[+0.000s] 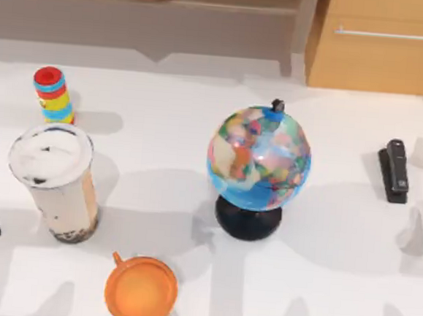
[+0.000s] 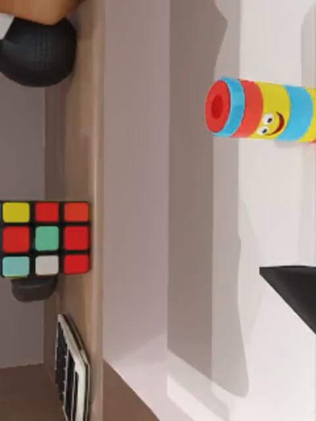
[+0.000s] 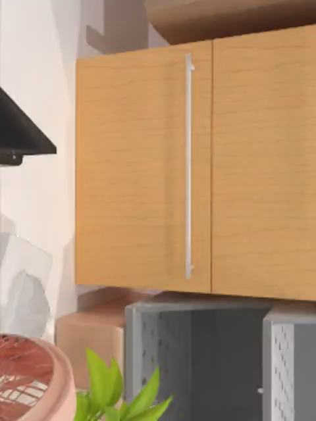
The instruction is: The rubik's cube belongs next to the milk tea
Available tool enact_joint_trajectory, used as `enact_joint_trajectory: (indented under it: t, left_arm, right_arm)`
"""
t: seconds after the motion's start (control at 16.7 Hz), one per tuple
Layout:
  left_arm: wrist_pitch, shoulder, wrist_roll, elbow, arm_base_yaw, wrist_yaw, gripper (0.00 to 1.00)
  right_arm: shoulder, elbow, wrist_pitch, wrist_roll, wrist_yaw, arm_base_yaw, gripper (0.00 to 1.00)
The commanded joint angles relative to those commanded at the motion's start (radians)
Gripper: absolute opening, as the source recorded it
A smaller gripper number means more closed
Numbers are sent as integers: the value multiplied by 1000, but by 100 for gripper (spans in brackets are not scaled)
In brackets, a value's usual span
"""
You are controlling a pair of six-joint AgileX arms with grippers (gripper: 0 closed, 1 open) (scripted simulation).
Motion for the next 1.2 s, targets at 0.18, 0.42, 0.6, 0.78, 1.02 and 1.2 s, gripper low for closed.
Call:
enact_joint_trajectory:
  t: [0.18,0.42,0.6,0.78,1.02,1.2]
  left_arm:
    - [9,10,0,9,1,2,100]
    - [133,157,1,116,20,28,100]
    - [282,377,3,231,42,54,100]
    - [433,685,5,345,64,80,100]
    - [603,1117,8,474,88,111,100]
    - [736,1390,11,583,108,137,100]
  right_arm:
    - [0,0,0,0,0,0,100]
    - [0,0,0,0,0,0,100]
    - [0,0,0,0,0,0,100]
    - [0,0,0,0,0,0,100]
    - [0,0,0,0,0,0,100]
    - [0,0,0,0,0,0,100]
